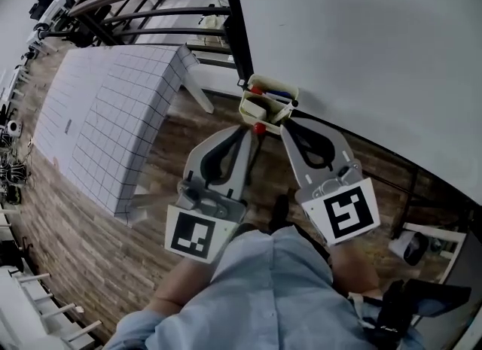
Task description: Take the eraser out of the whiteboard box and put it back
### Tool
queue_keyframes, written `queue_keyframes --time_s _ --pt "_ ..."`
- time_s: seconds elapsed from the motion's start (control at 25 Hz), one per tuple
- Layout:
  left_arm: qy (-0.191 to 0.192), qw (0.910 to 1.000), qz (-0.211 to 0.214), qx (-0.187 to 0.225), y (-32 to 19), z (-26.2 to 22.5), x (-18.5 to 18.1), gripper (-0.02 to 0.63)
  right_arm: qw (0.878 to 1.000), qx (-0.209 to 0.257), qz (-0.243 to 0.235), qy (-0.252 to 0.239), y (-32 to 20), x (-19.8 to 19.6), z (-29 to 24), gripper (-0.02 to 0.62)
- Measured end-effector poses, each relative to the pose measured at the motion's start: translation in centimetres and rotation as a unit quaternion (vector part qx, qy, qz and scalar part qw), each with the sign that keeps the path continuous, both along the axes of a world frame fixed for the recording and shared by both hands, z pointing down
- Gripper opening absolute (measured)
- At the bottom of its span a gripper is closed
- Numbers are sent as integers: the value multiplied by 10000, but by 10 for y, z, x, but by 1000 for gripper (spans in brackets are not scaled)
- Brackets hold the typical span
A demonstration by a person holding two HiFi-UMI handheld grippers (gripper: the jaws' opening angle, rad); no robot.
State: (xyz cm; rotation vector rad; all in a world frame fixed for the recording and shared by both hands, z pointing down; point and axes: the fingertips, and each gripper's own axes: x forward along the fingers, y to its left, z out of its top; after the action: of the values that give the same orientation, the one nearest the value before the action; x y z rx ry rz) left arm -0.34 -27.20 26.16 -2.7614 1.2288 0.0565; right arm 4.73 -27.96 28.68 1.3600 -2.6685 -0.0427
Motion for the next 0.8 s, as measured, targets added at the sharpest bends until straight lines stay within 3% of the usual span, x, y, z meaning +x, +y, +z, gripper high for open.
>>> queue_keyframes --time_s 0.44,0.52,0.68,0.8 --pt "-30 9996 -121 -261 -40 18 -11 -2 9985 -450 -291 111 -36 -18 29 26" --pt "-2 9993 -95 -362 -49 24 -18 -2 9976 -587 -296 229 -43 -25 40 47" --pt "21 9990 -7 -441 -66 36 -30 -2 9942 -781 -186 719 -59 -35 67 149" --pt "46 9981 114 -612 -77 50 -34 -2 9905 -945 -76 996 -67 -41 86 161"
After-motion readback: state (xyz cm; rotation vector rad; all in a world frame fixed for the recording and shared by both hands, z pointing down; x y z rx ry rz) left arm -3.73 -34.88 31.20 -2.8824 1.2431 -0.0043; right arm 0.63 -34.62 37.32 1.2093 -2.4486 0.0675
